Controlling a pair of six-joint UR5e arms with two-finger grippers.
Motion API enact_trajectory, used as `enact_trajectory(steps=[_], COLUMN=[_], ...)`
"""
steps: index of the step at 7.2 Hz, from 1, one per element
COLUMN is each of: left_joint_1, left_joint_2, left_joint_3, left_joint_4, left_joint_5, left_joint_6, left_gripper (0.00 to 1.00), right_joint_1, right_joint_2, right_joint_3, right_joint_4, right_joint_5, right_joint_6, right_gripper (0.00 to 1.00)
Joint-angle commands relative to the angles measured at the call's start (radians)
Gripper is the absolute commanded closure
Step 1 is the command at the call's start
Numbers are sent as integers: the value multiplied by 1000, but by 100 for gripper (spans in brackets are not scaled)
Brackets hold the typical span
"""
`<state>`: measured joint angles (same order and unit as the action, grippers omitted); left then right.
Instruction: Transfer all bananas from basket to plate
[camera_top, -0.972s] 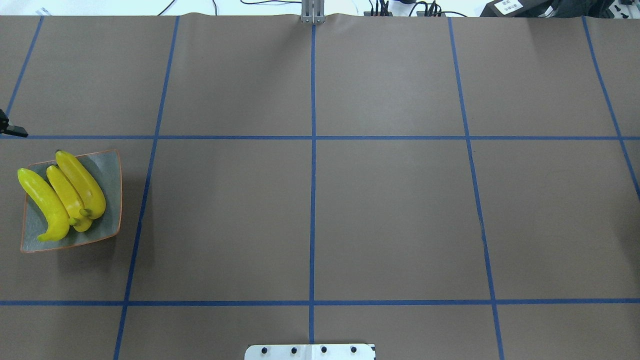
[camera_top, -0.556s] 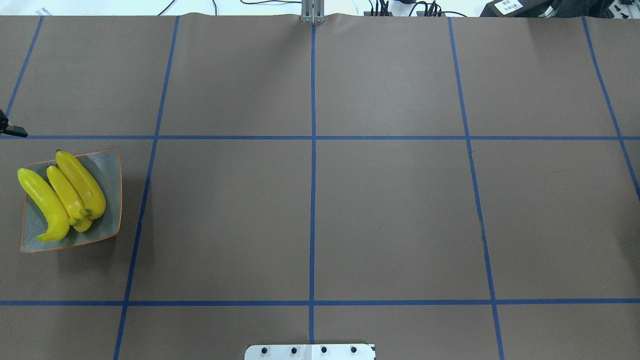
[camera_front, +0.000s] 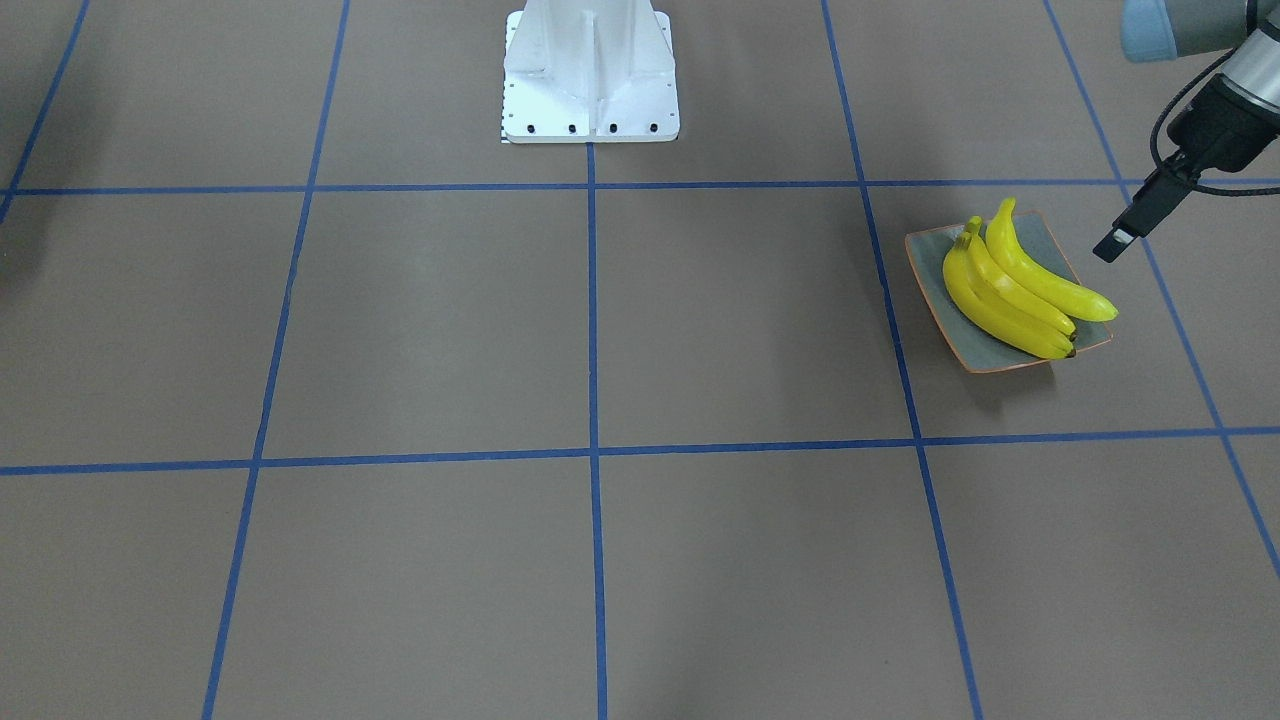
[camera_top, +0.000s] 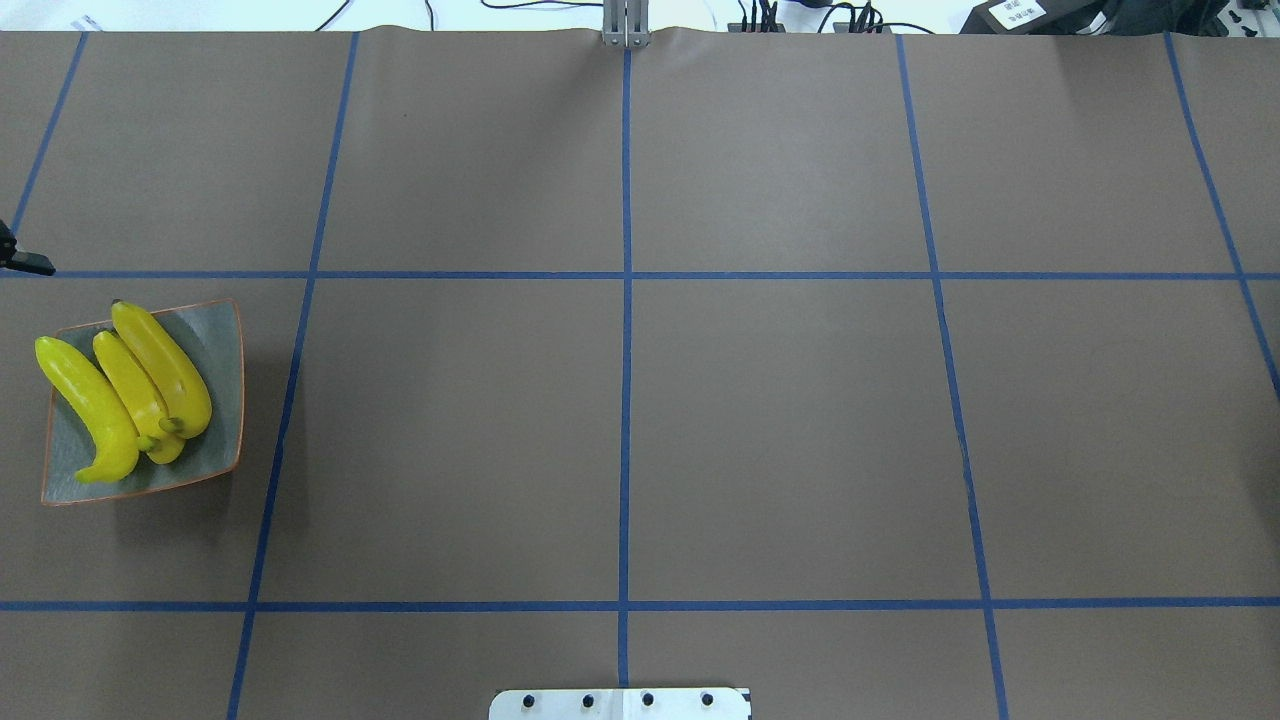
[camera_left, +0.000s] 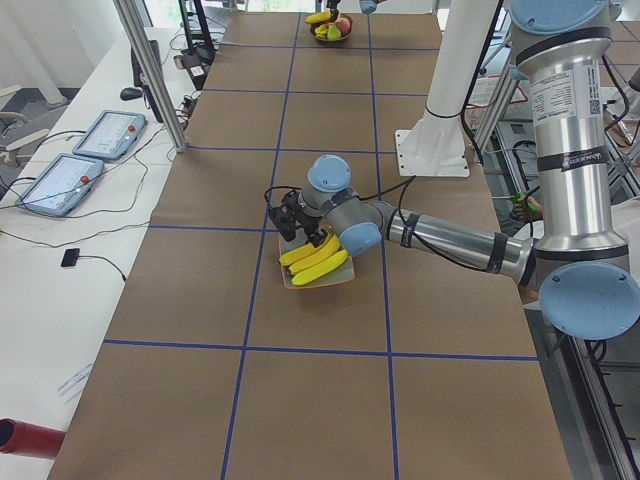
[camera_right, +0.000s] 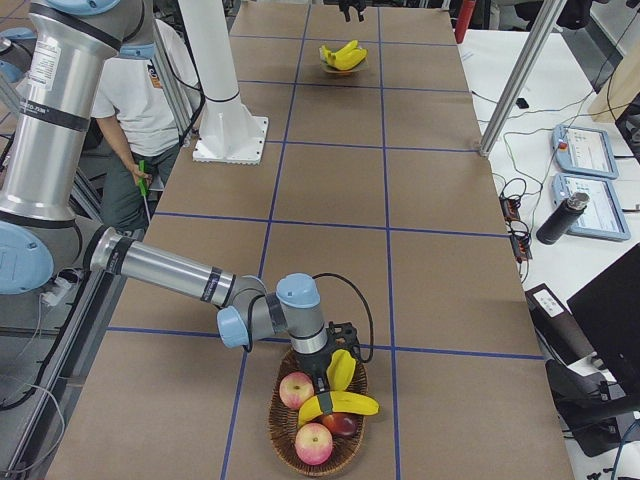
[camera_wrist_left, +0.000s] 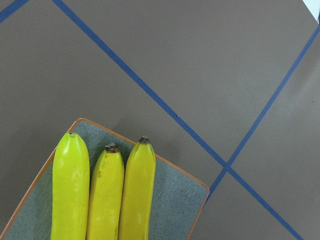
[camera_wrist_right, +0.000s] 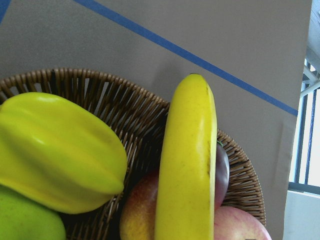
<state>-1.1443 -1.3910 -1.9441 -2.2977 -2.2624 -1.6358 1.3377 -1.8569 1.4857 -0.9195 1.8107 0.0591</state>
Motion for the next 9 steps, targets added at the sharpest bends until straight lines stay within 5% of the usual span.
enact_trajectory(steps=[1,2,5,9], left_joint_1=[-2,-2,-3,-3], left_joint_2=[3,3,4,6], left_joint_3=[-1,-3,-10,-29], left_joint_4=[0,0,0,1], left_joint_5=[0,-2,-2,-14], left_joint_6=[1,1,1,-1], left_gripper=[0,0,0,0], right_joint_1=[0,0,3,112], right_joint_2=[18,18,1,18], right_joint_3=[-27,-27,-30,25], right_joint_4=[1,1,5,-16], right_joint_5=[7,7,27,142], right_joint_6=[1,7,-5,-50], right_gripper=[26,37,100,100])
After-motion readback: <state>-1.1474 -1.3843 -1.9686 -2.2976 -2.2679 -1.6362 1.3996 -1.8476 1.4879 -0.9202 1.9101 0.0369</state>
